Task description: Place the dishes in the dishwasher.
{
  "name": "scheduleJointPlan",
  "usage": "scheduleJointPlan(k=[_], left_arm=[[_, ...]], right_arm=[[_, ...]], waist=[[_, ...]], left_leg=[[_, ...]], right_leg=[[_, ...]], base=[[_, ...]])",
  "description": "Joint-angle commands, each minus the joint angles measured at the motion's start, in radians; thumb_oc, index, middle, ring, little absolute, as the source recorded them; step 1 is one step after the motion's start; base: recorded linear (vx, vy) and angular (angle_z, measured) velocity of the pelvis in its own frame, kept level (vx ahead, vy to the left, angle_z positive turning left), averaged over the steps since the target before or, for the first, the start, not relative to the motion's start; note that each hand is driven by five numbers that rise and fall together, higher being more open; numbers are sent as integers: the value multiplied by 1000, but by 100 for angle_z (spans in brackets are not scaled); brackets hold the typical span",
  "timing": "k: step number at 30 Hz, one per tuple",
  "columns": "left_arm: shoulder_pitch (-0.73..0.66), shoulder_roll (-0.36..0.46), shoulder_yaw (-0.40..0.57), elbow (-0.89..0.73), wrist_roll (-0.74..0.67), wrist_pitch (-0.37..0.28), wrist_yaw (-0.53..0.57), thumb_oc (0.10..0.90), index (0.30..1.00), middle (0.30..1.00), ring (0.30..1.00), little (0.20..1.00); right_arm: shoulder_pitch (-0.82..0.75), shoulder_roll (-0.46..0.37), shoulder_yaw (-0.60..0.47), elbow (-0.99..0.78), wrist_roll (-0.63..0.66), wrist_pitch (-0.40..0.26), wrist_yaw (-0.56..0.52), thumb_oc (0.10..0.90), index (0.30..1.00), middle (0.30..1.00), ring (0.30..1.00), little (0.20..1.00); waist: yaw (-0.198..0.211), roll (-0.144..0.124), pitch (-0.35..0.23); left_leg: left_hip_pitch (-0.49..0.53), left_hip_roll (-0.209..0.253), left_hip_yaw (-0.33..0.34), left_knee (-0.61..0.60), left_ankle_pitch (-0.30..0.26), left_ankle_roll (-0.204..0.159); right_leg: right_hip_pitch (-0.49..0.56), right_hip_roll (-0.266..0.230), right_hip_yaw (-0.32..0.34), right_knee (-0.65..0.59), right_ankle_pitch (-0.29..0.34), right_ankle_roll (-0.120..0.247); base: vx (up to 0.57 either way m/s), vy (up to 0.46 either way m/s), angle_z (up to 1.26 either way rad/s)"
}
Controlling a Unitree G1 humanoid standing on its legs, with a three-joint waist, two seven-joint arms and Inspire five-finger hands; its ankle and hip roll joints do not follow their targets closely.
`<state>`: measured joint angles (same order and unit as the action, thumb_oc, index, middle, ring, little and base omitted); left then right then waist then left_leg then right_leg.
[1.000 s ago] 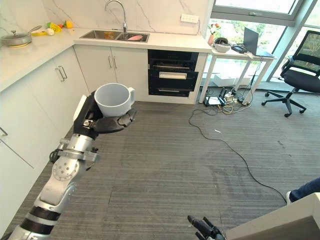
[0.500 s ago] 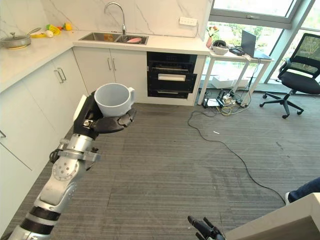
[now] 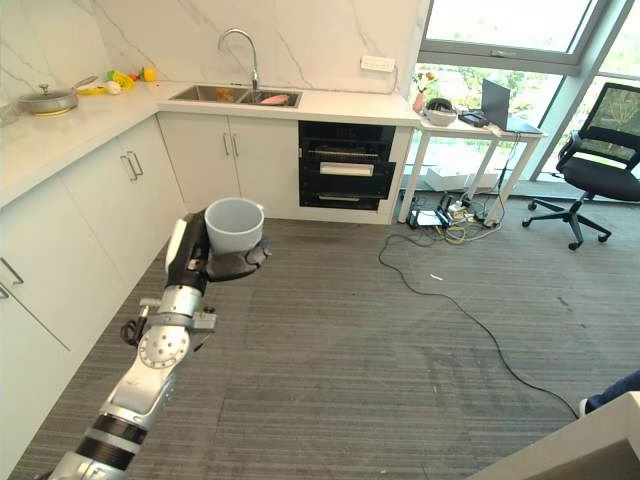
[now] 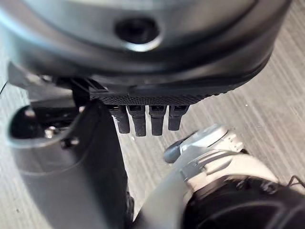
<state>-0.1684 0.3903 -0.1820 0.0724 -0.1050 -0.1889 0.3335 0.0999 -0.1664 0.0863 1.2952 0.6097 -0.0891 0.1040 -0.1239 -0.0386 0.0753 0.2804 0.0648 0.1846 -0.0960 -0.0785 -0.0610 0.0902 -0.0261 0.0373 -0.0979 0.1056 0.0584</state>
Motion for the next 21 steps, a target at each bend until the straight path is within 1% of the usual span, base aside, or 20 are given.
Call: scheduleJointPlan(k=[1, 5, 8, 12, 13, 14, 15, 16, 17, 18, 19, 20, 21], left_arm=[[-127, 1, 46, -99, 62, -102, 39, 400, 300, 300, 300, 300], [-99, 6, 62, -109, 64, -104, 43, 400, 300, 300, 300, 300], [-85, 19, 81, -108, 80, -103, 71, 400, 300, 300, 300, 300], [-46, 26, 119, -98, 99, -105, 103, 400, 300, 300, 300, 300], [-34, 30, 130, -102, 101, -108, 105, 400, 300, 300, 300, 300], [-25, 33, 140, -101, 94, -111, 111, 400, 300, 300, 300, 300], [-19, 37, 147, -103, 89, -117, 115, 400, 300, 300, 300, 300], [-6, 39, 159, -107, 85, -120, 120, 400, 300, 300, 300, 300], [4, 41, 169, -106, 89, -120, 123, 400, 300, 300, 300, 300], [11, 38, 172, -106, 88, -123, 118, 400, 300, 300, 300, 300], [11, 38, 173, -106, 88, -123, 118, 400, 300, 300, 300, 300], [29, 37, 176, -110, 77, -128, 108, 400, 300, 300, 300, 300], [38, 33, 171, -114, 66, -130, 99, 400, 300, 300, 300, 300]], right_arm=[[-19, -42, 49, 26, -72, -36, 0, 800, 900, 900, 900, 900], [-38, -56, 73, 10, -124, -44, -20, 800, 900, 900, 900, 900], [-57, -62, 95, -17, -164, -58, -39, 800, 900, 900, 900, 900], [-68, -75, 144, -59, -253, -75, -67, 800, 900, 900, 900, 900], [-66, -77, 145, -73, -252, -81, -67, 800, 900, 900, 900, 900], [-70, -84, 137, -95, -241, -89, -67, 800, 900, 900, 900, 900], [-72, -92, 129, -104, -235, -95, -69, 800, 900, 900, 900, 900], [-71, -101, 126, -124, -238, -100, -69, 800, 900, 900, 900, 900], [-71, -113, 130, -146, -254, -108, -69, 800, 900, 900, 900, 900], [-72, -124, 134, -158, -266, -112, -70, 800, 900, 900, 900, 900], [-72, -124, 134, -158, -266, -112, -70, 800, 900, 900, 900, 900], [-69, -139, 133, -174, -274, -111, -69, 800, 900, 900, 900, 900], [-65, -143, 129, -166, -282, -103, -72, 800, 900, 900, 900, 900]], waist=[[-16, -11, 10], [1, -14, 12], [16, -13, 19], [33, -11, 31], [37, -13, 38], [41, -19, 57], [44, -20, 74], [48, -23, 92], [60, -27, 114], [67, -32, 126], [66, -30, 126], [75, -40, 142], [82, -40, 151]], left_leg=[[-75, -82, -102, 9, -7, 48], [-84, -79, -123, 9, -2, 41], [-94, -72, -133, 9, 5, 32], [-94, -61, -150, 29, -1, 22], [-104, -60, -152, 62, -10, 19], [-135, -65, -150, 132, -27, 8], [-172, -70, -144, 213, -23, -12], [-218, -67, -133, 298, 1, -34], [-274, -67, -137, 405, 51, -63], [-310, -69, -135, 508, 65, -82], [-318, -66, -136, 522, 61, -83], [-356, -65, -118, 589, 86, -92], [-401, -52, -91, 600, 96, -96]], right_leg=[[-14, 59, -3, 109, -152, 19], [-6, 58, -13, 95, -156, 13], [-9, 57, -21, 96, -162, 9], [-6, 54, -39, 108, -177, 1], [-5, 52, -41, 113, -180, -2], [-9, 45, -42, 122, -182, -2], [-13, 39, -47, 132, -186, -4], [-13, 32, -52, 141, -192, -8], [-8, 26, -51, 147, -195, -12], [3, 19, -49, 148, -205, -17], [1, 21, -51, 148, -205, -17], [18, 7, -52, 147, -215, -25], [31, -2, -60, 142, -220, -26]], base=[[6, -33, -1], [13, -52, 4], [22, -67, 11], [63, -81, 23], [34, -109, 11], [-29, -98, 14], [-66, -91, 13], [-64, -81, 10], [24, -97, 14], [37, -78, 24], [82, -81, 21], [72, -49, 7], [204, -29, -5]])
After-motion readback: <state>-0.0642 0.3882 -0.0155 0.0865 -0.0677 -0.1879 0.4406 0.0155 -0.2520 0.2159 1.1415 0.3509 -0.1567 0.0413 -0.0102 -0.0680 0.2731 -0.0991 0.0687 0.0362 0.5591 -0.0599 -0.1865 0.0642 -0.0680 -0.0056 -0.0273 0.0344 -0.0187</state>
